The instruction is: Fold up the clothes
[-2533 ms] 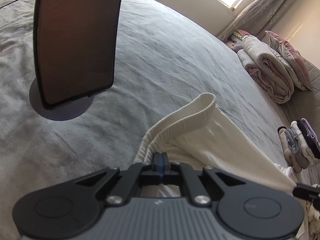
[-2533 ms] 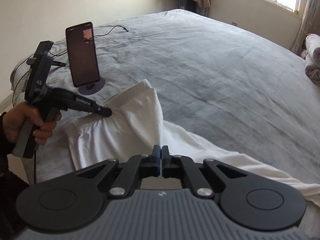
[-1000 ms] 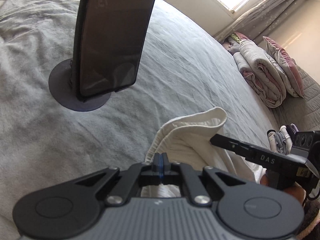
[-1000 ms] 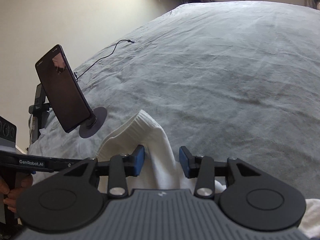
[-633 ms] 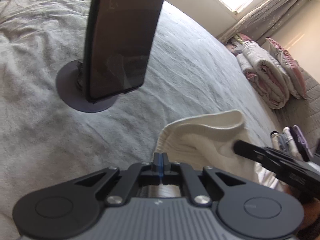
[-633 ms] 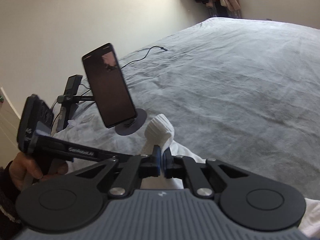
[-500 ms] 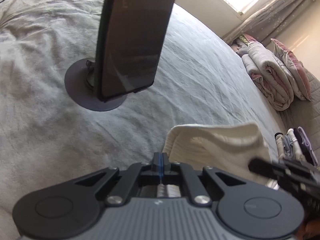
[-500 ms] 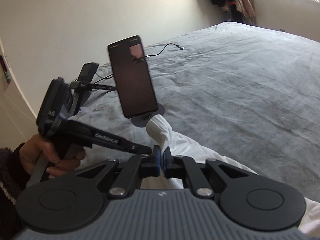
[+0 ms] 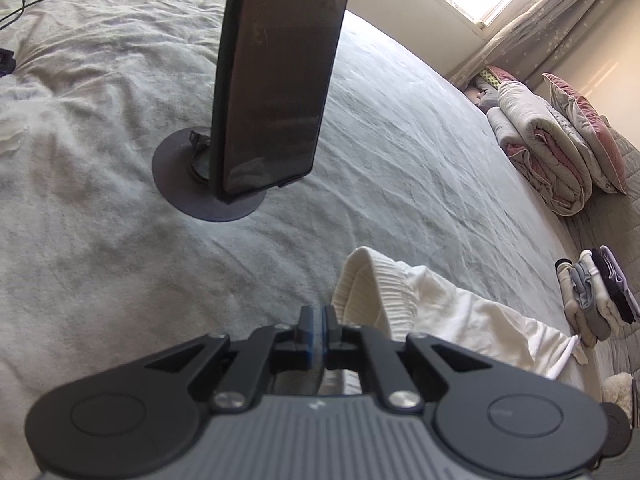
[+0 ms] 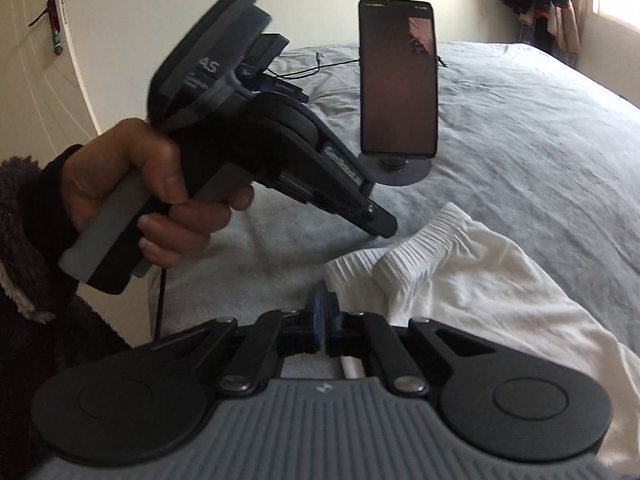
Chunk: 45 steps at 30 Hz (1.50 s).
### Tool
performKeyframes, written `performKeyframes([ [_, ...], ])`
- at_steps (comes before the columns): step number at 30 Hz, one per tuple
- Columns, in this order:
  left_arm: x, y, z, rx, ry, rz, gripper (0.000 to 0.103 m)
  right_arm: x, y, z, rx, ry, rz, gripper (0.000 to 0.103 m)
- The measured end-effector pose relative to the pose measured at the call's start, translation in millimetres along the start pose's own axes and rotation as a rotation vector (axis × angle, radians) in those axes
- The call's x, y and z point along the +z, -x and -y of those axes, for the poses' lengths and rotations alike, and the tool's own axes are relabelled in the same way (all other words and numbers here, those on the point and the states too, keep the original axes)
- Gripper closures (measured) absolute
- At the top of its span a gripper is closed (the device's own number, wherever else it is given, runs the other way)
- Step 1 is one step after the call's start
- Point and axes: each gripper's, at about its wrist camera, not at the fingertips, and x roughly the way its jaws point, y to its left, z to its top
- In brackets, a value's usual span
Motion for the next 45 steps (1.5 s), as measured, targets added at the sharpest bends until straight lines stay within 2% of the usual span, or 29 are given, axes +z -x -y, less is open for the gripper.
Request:
performKeyframes([
  [1, 0, 3, -1, -0.003, 0.002, 0.003, 0.094, -2, 3, 3, -0.008, -0.017, 0.002, 0.09],
  [5, 1, 18, -2, -0.034, 0.037, 0.0, 0.081, -12, 14, 16, -0.043, -0.084, 0.011, 0.087],
  [6, 0, 24, -1, -0.046, 0.038, 0.005, 0.081, -16, 19, 20, -0.056, -0.103, 0.013, 0.083],
  [7, -1, 30, 1, -0.058, 0.036, 0.012, 0.079, -21, 25, 24, -0.069, -0.125, 0.018, 0.073],
  [9, -5, 40, 8, -0.085, 0.022, 0.015, 0.076, -34, 40, 33, -0.092, -0.178, 0.035, 0.067],
  [13, -18, 47, 27, -0.136, -0.014, -0.024, 0.072, -67, 69, 59, -0.151, -0.361, 0.067, 0.067],
  [16, -28, 40, 39, -0.146, -0.026, -0.076, 0.07, -92, 90, 80, -0.194, -0.526, 0.095, 0.067],
  [20, -34, 25, 41, -0.143, 0.025, -0.123, 0.07, -116, 113, 95, -0.252, -0.699, 0.135, 0.067],
  [25, -38, 10, 39, -0.133, 0.102, -0.159, 0.07, -133, 126, 109, -0.302, -0.84, 0.163, 0.067],
  [30, -40, 6, 40, -0.108, 0.13, -0.139, 0.07, -148, 134, 126, -0.301, -0.956, 0.225, 0.067],
  [37, -39, 7, 49, -0.035, 0.094, -0.077, 0.072, -164, 143, 144, -0.314, -1.074, 0.319, 0.068],
  [42, -37, 9, 51, 0.0, 0.065, -0.056, 0.076, -173, 148, 154, -0.343, -1.14, 0.374, 0.078],
  [45, -38, 9, 50, 0.02, 0.061, -0.053, 0.084, -178, 150, 158, -0.365, -1.17, 0.4, 0.087],
])
